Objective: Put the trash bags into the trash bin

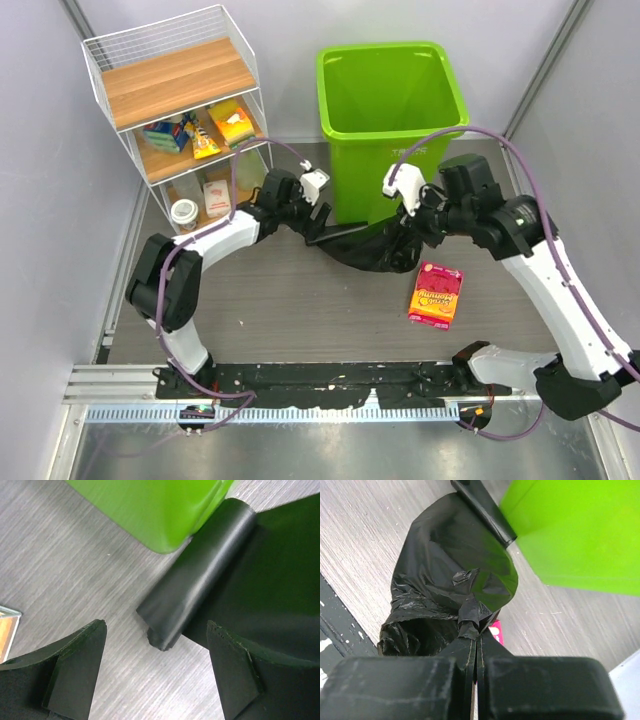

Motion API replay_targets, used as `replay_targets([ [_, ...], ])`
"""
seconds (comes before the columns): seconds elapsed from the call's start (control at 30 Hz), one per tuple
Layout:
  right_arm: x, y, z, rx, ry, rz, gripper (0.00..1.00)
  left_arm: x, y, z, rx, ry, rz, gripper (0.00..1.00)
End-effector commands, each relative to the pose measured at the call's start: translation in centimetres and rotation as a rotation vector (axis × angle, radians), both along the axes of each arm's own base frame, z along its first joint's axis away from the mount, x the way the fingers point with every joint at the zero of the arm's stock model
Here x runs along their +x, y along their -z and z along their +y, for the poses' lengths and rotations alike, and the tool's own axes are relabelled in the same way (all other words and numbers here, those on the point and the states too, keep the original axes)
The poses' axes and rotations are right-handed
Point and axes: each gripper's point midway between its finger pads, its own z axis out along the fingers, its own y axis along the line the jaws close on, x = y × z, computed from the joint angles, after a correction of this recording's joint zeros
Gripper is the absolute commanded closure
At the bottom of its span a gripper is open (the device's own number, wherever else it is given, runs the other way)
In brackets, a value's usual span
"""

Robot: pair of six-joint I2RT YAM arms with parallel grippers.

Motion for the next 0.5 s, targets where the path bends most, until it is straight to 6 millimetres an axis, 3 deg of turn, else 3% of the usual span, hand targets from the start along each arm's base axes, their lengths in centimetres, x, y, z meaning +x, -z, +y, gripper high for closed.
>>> replay_targets([
  [0.0,-0.8,-4.5,-1.2,0.049,0.031,-0.101,0.99,2.4,-3.2,-1.4,-0.036,0.031,-0.119,0.15],
  [0.2,-1.5,-8.8,-1.9,0.124,0.05,-0.217,0.99,1.6,-3.3,-2.7,-0.053,0.076,-0.068,0.12],
  [0.33,-1.3,-13.2,-2.2,0.195,0.082,-0.313,0.99,1.4,-3.5,-3.2,-0.038,0.093,-0.081,0.11],
  [0.47,-1.3,-18.8,-2.3,0.293,0.106,-0.444,0.99,1.7,-3.9,-3.4,-0.035,0.096,-0.092,0.1],
])
